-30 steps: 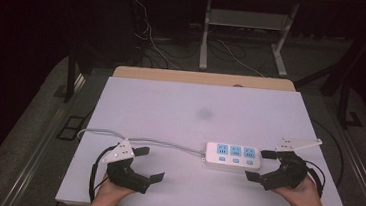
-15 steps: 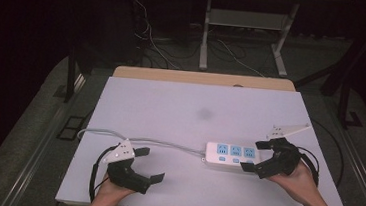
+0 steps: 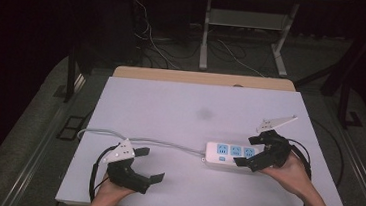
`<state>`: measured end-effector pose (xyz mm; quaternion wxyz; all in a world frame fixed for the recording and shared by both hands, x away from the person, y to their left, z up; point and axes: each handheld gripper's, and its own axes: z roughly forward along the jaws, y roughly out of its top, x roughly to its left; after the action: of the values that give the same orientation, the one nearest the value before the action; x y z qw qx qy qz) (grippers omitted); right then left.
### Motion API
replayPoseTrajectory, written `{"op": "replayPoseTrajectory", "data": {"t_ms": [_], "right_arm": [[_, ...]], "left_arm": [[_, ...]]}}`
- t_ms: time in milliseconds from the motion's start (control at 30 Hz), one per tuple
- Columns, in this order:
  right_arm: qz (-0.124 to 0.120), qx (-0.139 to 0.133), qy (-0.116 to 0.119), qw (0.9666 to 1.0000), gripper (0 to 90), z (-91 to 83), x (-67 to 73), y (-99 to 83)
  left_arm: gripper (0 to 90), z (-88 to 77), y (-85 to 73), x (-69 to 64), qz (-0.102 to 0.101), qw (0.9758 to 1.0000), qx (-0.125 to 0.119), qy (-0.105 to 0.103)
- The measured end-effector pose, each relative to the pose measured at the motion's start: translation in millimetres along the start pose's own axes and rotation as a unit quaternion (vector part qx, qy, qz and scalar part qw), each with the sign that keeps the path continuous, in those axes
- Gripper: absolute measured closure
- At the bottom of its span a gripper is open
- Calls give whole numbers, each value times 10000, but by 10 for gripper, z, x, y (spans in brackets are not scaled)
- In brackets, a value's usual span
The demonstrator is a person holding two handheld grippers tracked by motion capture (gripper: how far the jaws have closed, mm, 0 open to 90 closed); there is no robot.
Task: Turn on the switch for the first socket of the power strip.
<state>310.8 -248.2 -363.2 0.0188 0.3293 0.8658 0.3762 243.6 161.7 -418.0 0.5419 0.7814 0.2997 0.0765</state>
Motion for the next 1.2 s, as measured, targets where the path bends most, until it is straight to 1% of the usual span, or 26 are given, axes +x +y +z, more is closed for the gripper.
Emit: {"op": "replayPoseTrajectory", "data": {"t_ms": [167,367,433,467,500,533,567,633,667,700,733,767,833,867,1000,1033,1067,1133,1167,1200], "right_arm": [[-35,47,43,10000,1,34,-5,83],[-102,164,88,9998,1,107,-6,199],[-88,188,94,9997,1,123,-5,216],[-128,240,101,9996,1,158,-12,241],[-118,264,108,9995,1,177,-10,251],[-128,305,112,9994,5,195,-12,259],[-153,343,134,9992,37,212,-16,264],[-161,375,168,9990,45,225,-17,266],[-194,434,164,9987,81,251,-26,266],[-207,456,191,9986,144,259,-25,264],[-237,474,236,9983,179,261,-25,263],[-267,483,256,9981,197,269,-28,263],[-315,519,324,9976,276,279,-31,262],[-315,519,324,9976,276,279,-31,262],[-344,558,356,9972,448,309,-40,261],[-344,558,356,9972,448,309,-40,261],[-409,566,361,9969,513,315,-40,263],[-562,569,307,9963,579,320,-38,262],[-616,580,322,9959,621,322,-40,260],[-616,580,322,9959,621,322,-40,260]], "left_arm": [[0,6,-1,3,-2,10000,19,-11],[0,7,0,1,9,10000,22,-9],[0,6,-1,2,5,10000,22,-11],[0,5,-1,3,7,10000,22,-11],[0,3,-1,4,5,10000,21,-8],[0,-1,0,8,-2,10000,15,-9],[0,-2,0,10,-3,10000,12,-8],[0,-2,-1,12,-6,10000,17,-16],[0,-1,-1,11,-5,10000,19,-18],[0,-1,-1,10,-3,10000,20,-20],[0,0,-1,9,4,10000,26,-23],[0,2,-2,8,1,10000,25,-22],[0,6,-2,8,5,10000,31,-21],[0,6,-2,8,5,10000,31,-21],[0,9,-1,5,23,10000,42,-18],[0,9,-1,5,23,10000,42,-18],[0,8,-1,7,27,10000,43,-15],[0,8,-2,9,7,10000,33,-19],[0,8,-2,11,9,10000,37,-25],[0,8,-2,11,9,10000,37,-25]]}}
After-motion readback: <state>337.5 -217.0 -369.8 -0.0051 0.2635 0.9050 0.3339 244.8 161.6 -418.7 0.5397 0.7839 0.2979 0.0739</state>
